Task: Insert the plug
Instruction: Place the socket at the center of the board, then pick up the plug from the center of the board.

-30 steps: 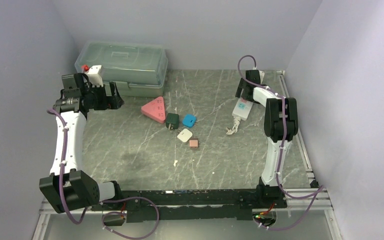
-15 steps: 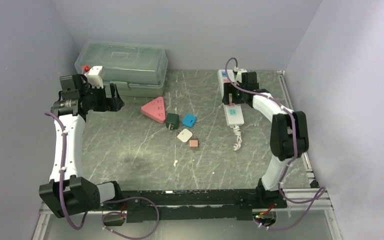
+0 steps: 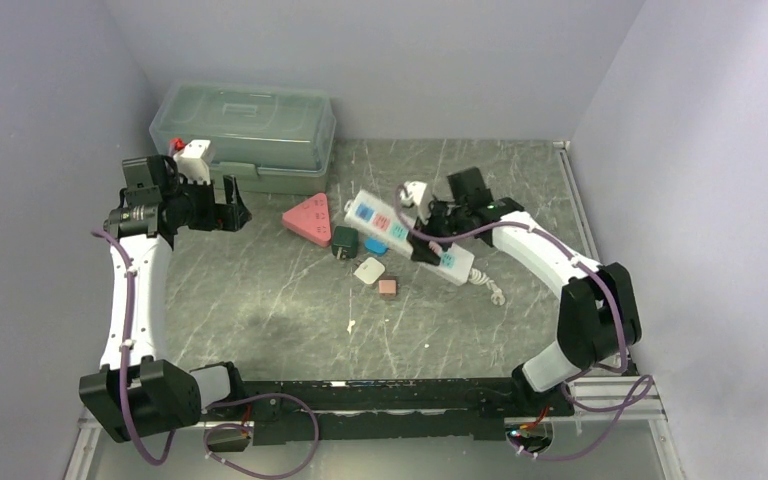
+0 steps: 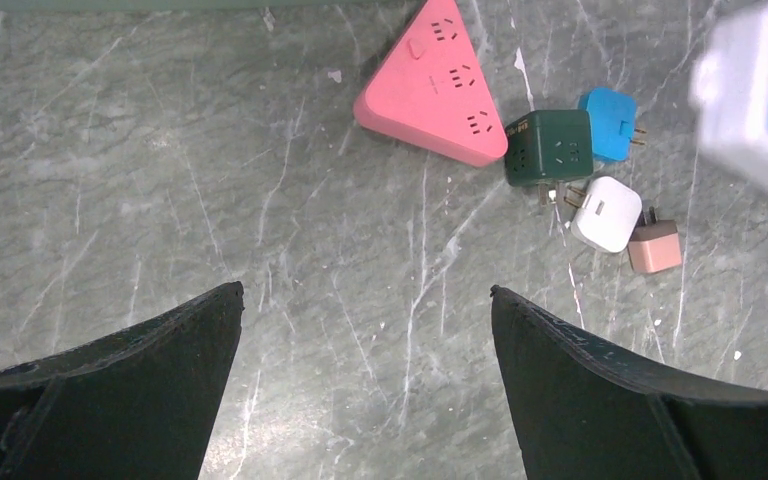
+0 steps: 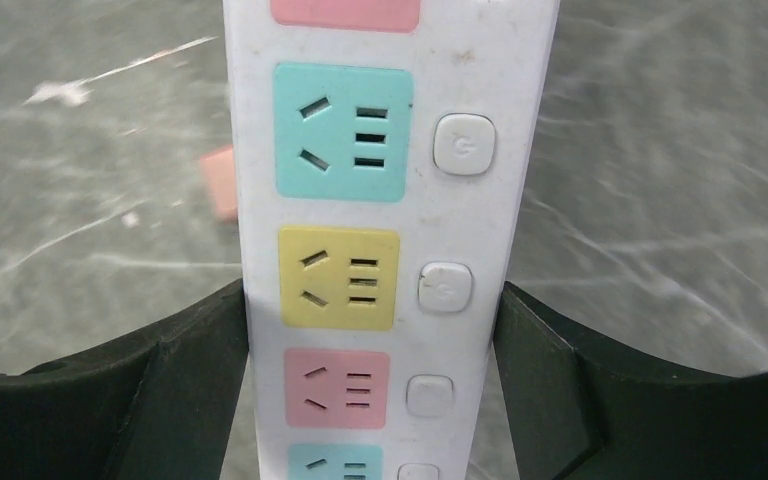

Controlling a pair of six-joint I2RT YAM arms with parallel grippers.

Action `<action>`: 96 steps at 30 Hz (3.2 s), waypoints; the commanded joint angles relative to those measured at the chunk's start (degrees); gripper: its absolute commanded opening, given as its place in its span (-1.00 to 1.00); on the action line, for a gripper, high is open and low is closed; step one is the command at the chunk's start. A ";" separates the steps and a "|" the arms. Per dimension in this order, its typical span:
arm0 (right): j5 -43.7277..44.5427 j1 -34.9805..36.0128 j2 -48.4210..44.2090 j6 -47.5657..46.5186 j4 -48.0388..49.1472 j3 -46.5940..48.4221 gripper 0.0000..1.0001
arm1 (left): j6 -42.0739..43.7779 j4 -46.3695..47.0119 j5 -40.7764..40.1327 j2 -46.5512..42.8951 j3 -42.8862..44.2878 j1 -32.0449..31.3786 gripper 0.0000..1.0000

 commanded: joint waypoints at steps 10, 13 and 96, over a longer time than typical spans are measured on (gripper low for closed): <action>-1.48 15.99 -10.31 -7.65 -3.95 -9.06 -0.51 | 1.41 0.46 0.59 -2.23 -0.70 0.16 0.98; 1.60 19.60 -11.04 -5.76 -1.39 -12.19 -0.48 | 1.15 0.38 1.11 -1.95 -0.60 0.11 0.98; 13.48 18.95 30.83 31.65 13.37 27.30 1.00 | 2.93 -0.42 5.34 3.18 -4.55 -3.08 0.97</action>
